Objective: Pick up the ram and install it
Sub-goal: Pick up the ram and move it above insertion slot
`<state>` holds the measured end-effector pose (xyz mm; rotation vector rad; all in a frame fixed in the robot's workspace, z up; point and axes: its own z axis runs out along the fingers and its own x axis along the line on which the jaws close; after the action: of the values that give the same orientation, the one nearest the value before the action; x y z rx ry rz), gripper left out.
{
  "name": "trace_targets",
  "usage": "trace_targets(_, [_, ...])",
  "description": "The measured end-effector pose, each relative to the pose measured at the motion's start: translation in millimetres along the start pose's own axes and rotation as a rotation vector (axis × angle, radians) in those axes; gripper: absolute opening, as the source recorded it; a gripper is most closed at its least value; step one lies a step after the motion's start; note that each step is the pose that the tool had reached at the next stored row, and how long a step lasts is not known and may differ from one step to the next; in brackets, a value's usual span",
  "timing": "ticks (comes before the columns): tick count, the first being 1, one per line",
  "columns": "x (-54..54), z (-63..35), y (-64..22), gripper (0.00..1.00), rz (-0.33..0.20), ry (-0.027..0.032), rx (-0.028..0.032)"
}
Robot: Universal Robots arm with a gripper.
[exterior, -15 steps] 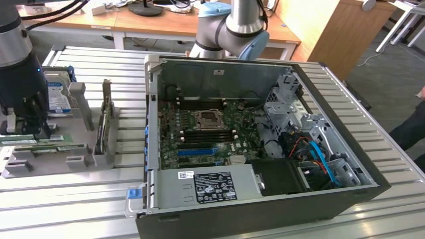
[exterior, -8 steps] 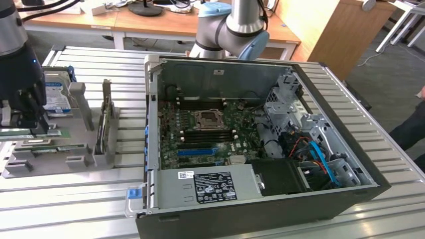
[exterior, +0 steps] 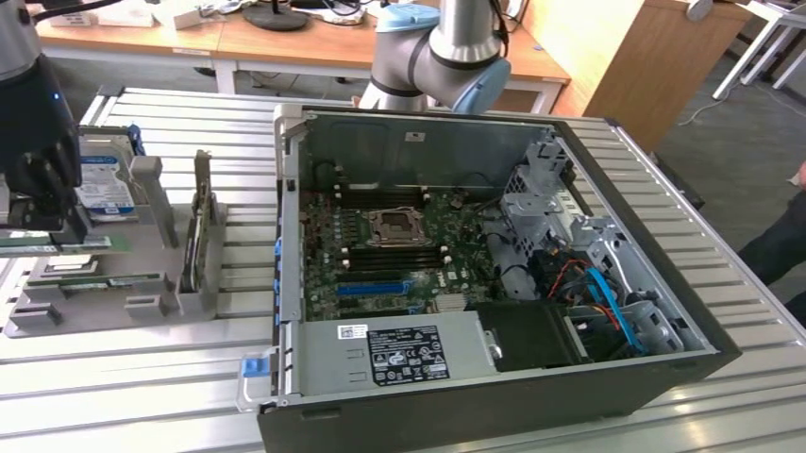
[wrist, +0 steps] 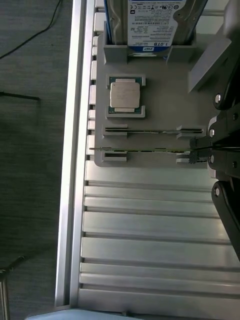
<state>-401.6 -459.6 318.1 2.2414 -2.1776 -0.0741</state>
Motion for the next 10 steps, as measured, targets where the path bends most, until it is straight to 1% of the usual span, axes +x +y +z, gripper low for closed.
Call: trace_targets(10, [-0.4,-16.4,0.7,0.12,0.0,0.0,0.0001])
